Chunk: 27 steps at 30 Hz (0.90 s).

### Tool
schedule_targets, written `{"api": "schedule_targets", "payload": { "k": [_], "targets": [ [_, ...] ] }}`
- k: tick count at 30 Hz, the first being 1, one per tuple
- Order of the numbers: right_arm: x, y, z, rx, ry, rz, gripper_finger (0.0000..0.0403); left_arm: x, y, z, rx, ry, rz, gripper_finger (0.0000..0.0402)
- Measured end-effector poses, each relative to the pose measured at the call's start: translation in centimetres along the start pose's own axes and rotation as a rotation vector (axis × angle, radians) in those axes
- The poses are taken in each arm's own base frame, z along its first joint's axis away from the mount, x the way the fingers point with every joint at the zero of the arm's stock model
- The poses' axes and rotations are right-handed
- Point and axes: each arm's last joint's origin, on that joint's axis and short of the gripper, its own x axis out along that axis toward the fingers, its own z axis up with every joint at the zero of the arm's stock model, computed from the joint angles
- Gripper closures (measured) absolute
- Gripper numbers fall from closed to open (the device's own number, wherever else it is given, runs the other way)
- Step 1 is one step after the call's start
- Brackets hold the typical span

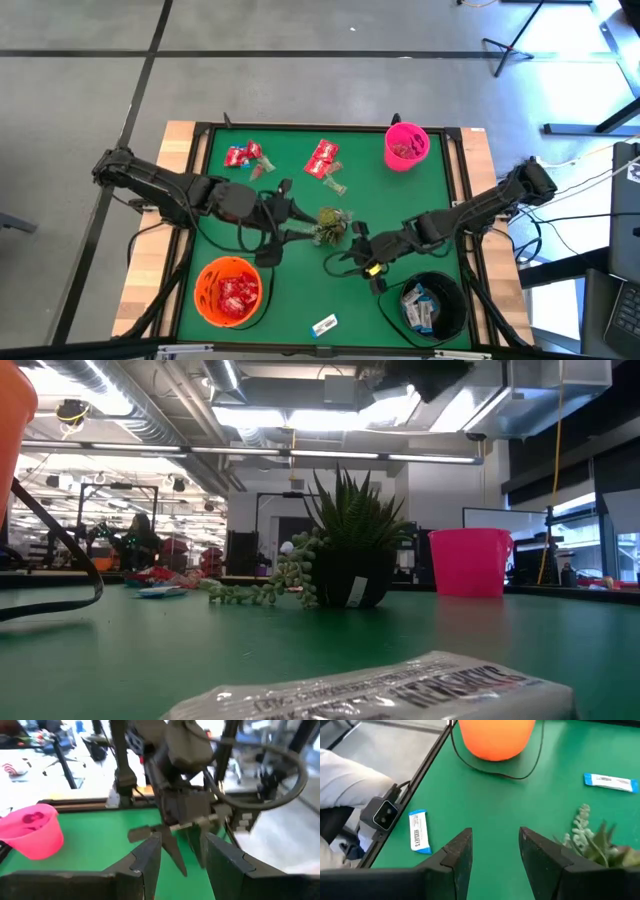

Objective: Sort candy
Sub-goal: Put the white chocolate into the black bucket

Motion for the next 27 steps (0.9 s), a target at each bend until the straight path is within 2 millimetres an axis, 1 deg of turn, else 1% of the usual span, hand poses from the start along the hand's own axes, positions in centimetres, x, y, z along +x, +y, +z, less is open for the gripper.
{"api": "schedule_targets", "payload": {
  "k": [2,5,7,10,14,18,21,23,25,27],
  "targets": [
    [0.7,0.1,0.4,-0.014,0.024,0.011,0.0246,0.0,-0.2,-0.2,0.017,0.021,0.008,0.0268],
    [1.8,0.5,0.8,-0.026,0.036,0.020,0.0246,-0.7,-0.4,-0.1,0.017,0.006,0.068,0.0268],
    [2.5,1.0,1.0,-0.036,0.040,0.028,0.0246,-1.8,-0.7,0.1,0.045,-0.012,0.083,0.0270],
    [3.4,1.7,1.1,-0.049,0.055,0.046,0.0246,-3.1,-1.0,-0.3,0.064,-0.039,0.100,0.0274],
    [5.0,2.4,0.7,-0.057,0.081,0.089,0.0246,-4.1,-0.7,-2.1,0.046,-0.090,0.142,0.0279],
    [7.3,3.1,0.0,-0.063,0.143,0.148,0.0246,-4.5,-0.4,-3.9,-0.025,-0.212,0.121,0.0282],
    [8.3,3.4,0.1,-0.086,0.150,0.161,0.0246,-3.9,-0.5,-5.7,-0.047,-0.273,0.115,0.0282],
    [9.0,3.4,0.1,-0.079,0.159,0.175,0.0246,-3.4,-0.5,-6.8,-0.039,-0.274,0.108,0.0282],
    [9.6,3.6,-0.3,-0.075,0.198,0.207,0.0246,-3.3,-0.5,-7.4,-0.045,-0.272,0.107,0.0282],
    [10.1,3.7,-0.2,-0.072,0.198,0.228,0.0241,-3.1,-0.4,-8.1,-0.041,-0.255,0.132,0.0282]
  ]
}}
